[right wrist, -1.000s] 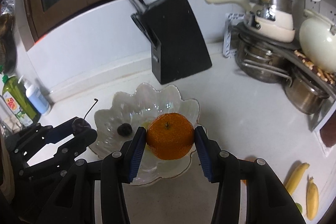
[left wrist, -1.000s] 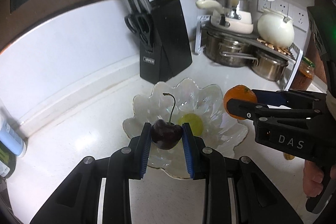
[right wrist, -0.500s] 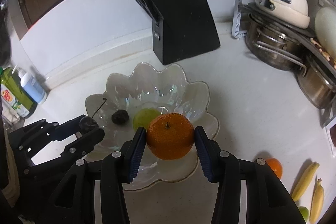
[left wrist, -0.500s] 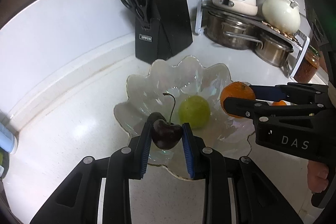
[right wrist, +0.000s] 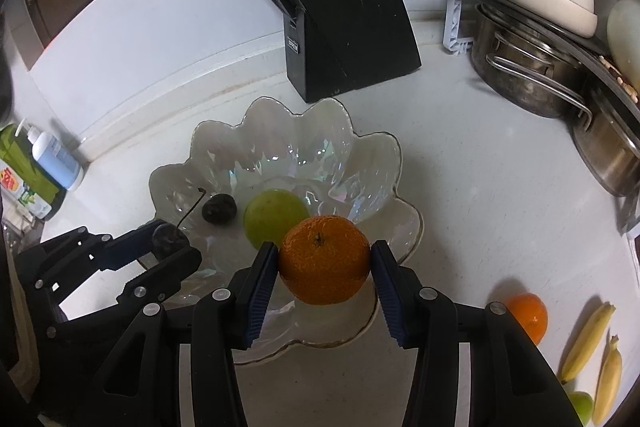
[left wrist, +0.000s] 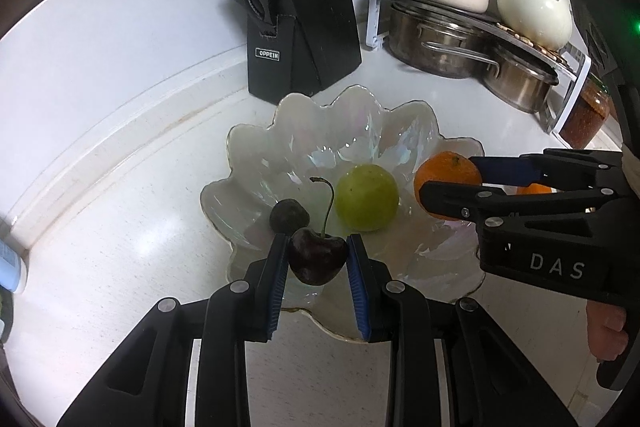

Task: Organize fruits
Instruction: 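Open the left gripper to drop the cherry while the right gripper releases the orange into the bowl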

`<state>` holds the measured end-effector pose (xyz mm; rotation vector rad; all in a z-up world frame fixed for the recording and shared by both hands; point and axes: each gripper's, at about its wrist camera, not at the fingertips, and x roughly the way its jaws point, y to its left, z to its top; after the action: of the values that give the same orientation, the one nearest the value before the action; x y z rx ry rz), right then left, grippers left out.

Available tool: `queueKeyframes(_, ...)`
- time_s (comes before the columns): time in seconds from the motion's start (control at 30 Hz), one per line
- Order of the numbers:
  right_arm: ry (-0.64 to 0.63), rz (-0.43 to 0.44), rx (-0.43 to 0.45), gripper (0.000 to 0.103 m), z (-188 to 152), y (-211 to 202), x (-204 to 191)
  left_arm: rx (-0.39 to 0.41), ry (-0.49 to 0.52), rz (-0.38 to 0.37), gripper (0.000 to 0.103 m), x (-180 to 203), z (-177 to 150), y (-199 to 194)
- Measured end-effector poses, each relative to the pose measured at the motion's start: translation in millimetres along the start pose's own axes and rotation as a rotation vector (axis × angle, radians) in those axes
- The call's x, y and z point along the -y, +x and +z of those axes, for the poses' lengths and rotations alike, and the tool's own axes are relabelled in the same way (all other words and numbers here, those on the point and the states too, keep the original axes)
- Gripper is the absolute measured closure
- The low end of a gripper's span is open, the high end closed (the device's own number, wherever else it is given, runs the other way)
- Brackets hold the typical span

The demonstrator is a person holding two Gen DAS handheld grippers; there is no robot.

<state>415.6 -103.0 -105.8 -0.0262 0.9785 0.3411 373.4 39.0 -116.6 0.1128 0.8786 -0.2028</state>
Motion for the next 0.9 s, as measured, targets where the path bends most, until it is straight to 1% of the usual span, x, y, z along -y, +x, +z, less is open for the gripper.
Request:
queueKeyframes(0.1,0.001,-0.006,0.008,0.052,0.9,-1.0,-0.6,0.002,-0.002,0.006,0.064,-0.1,-0.8,0.1)
queueKeyframes(0.17,-0.004,-0.011,0.017,0.049,1.8,-2.7,-1.4,0.003,-0.002,0.009,0.063,0.2,-1.1,-0.4)
queueKeyframes(0.27,-0.011,-0.018,0.026,0.049,2.0,-4.7,-2.0,0.005,-0.008,0.018,0.059,-1.0,-1.3,-0.7)
queueKeyframes(0.43,-0.008,-0.025,0.034,0.049,1.5,-8.0,-2.3,0.020,-0.024,0.034,0.058,-2.3,-1.2,-7.3)
queueKeyframes(0.63,0.004,-0.026,0.056,0.049,0.9,-15.5,-0.9,0.047,-0.051,0.054,0.054,-6.7,0.6,-19.7)
queueKeyframes(0.73,0.007,-0.031,0.070,0.049,-0.1,-20.3,-1.7,0.059,-0.056,0.062,0.050,-6.4,1.5,-26.3)
queueKeyframes(0.8,0.011,-0.032,0.082,0.049,-1.3,-24.7,-2.1,0.070,-0.063,0.067,0.044,-7.2,0.6,-32.1)
queueKeyframes(0.9,0.010,-0.040,0.104,0.049,-3.6,-32.9,-2.6,0.087,-0.067,0.080,0.042,-6.4,0.1,-40.9)
